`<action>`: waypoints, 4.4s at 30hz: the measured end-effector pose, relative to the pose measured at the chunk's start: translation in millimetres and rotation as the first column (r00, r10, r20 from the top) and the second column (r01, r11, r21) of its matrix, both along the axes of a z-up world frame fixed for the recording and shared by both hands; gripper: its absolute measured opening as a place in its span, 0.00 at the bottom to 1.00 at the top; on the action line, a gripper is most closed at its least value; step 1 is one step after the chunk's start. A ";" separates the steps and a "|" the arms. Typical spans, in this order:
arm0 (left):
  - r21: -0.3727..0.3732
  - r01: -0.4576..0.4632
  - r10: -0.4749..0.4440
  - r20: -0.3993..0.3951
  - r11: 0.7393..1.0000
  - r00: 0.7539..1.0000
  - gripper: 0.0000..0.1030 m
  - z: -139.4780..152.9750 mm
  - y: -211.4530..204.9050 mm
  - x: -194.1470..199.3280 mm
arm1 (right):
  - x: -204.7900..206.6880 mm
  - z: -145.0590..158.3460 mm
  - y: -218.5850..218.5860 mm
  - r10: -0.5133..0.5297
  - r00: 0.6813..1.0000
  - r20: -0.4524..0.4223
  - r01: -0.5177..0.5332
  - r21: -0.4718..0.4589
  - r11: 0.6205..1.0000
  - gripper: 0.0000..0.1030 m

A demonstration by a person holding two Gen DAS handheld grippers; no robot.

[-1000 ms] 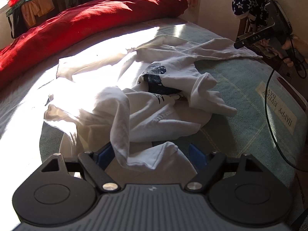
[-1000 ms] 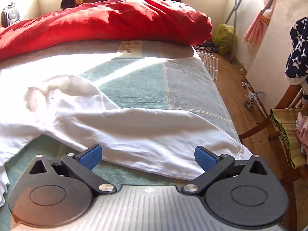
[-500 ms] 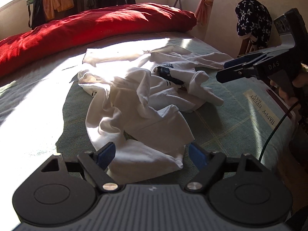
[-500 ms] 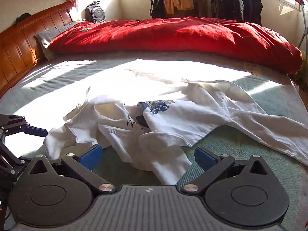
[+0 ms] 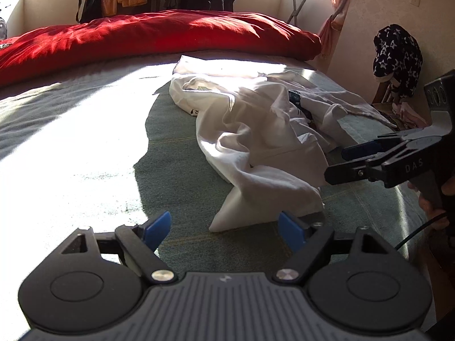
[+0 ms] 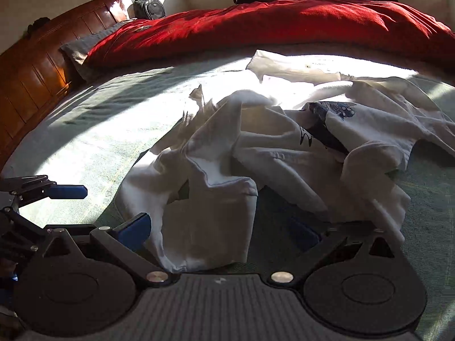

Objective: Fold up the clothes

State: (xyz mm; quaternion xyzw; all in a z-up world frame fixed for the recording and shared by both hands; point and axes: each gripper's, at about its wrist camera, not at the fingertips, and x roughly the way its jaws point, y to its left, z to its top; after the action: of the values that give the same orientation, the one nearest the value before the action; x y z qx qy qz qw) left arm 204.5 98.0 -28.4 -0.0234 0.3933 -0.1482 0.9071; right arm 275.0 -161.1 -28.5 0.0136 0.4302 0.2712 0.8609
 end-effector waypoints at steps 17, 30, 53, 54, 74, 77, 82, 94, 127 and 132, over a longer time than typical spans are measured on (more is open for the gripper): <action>0.165 -0.078 0.059 0.122 0.983 0.991 0.80 -3.1 -71.4 46.0 | -56.9 -59.9 -25.0 -0.145 0.989 0.004 0.144 -0.125 0.982 1.00; 0.394 -0.286 0.265 0.108 0.873 0.958 0.80 -16.2 10.9 50.2 | -71.5 1.0 -18.4 -0.106 0.994 0.028 0.104 0.063 0.993 1.00; 0.656 -0.269 0.150 0.233 0.705 0.961 0.80 -49.5 -20.7 103.3 | -78.4 22.1 2.3 -0.074 0.993 0.091 0.067 0.072 0.995 1.00; 0.672 -0.291 0.161 0.250 0.680 0.955 0.80 -46.8 -13.1 104.3 | -76.8 20.7 1.2 -0.077 0.993 0.089 0.071 0.072 0.995 1.00; 0.525 -0.570 0.487 0.302 0.632 0.819 0.79 2.2 116.3 129.2 | -64.2 6.6 -6.1 -0.112 0.993 0.040 0.109 0.078 0.991 1.00; 0.483 -0.629 0.543 0.324 0.609 0.775 0.73 20.9 140.9 144.5 | -62.0 5.7 -7.0 -0.118 0.992 0.037 0.116 0.068 0.991 1.00; 0.459 -0.679 0.592 0.340 0.573 0.730 0.70 38.4 176.3 170.2 | -57.9 3.3 -8.0 -0.131 0.991 0.033 0.130 0.047 0.990 1.00; 0.475 -0.674 0.632 0.275 0.566 0.725 0.73 13.1 231.4 206.9 | -41.6 -5.2 -6.8 -0.167 0.986 0.017 0.168 -0.018 0.986 1.00; 0.165 -0.029 0.013 0.096 0.986 0.995 0.76 36.3 19.1 23.3 | -119.4 31.0 -36.2 -0.176 0.981 0.085 0.169 0.091 0.981 1.00; 0.027 -0.021 0.018 0.100 0.999 0.995 0.76 25.4 -17.2 9.3 | -138.6 34.2 -57.0 -0.206 0.973 0.100 0.194 0.117 0.974 1.00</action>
State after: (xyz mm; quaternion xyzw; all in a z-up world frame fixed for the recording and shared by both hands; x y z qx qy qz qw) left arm 213.8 80.8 -3.0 -0.0071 0.3495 -0.1347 0.9272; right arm 136.4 -218.1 5.7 0.0878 0.3628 0.2058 0.9046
